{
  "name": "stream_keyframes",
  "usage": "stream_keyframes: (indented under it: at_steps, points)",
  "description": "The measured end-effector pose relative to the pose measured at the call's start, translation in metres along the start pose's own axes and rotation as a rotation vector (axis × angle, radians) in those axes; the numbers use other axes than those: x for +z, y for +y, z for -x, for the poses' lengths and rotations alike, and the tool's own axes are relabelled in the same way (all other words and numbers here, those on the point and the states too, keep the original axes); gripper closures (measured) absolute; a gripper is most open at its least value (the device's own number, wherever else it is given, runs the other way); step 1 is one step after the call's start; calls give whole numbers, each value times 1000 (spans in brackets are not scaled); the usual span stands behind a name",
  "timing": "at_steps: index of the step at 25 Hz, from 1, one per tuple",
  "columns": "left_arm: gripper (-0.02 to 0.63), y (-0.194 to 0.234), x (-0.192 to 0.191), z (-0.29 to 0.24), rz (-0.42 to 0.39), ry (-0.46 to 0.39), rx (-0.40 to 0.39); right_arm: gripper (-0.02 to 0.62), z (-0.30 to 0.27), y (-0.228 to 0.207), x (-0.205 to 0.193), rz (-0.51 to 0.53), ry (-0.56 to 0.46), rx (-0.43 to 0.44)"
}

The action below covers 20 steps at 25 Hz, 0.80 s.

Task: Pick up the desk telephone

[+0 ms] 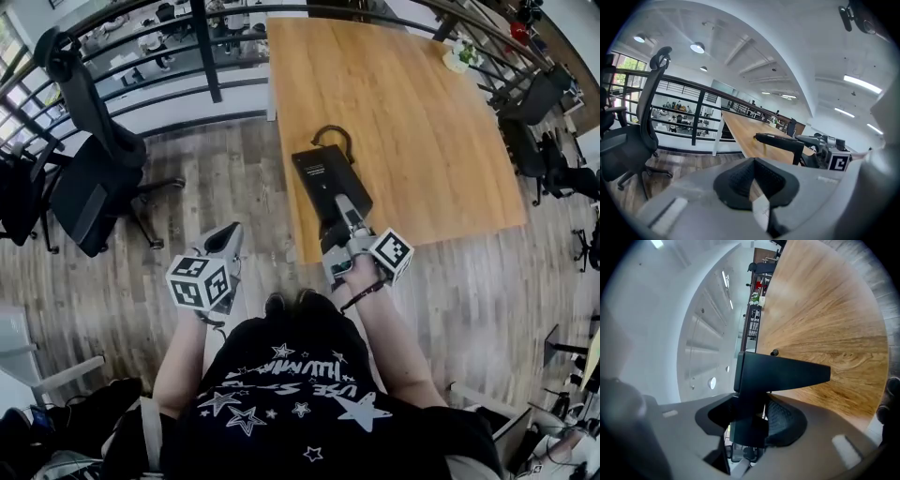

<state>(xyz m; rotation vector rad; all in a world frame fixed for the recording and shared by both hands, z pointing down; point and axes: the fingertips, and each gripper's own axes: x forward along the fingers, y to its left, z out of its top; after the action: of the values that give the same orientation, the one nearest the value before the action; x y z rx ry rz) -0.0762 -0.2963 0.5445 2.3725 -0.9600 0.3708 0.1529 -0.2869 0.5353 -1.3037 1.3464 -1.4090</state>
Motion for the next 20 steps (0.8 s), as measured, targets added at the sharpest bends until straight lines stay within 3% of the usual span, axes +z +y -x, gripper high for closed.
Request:
stream_keyframes:
  at_steps: [11,20]
  points:
    - [604,-37,-36,-3,-9,40,-13,405,52,-15,-9,-19,18,52]
    - [604,-103,-83,36,-35,59,-38,405,148,-42,-42,16,72,72]
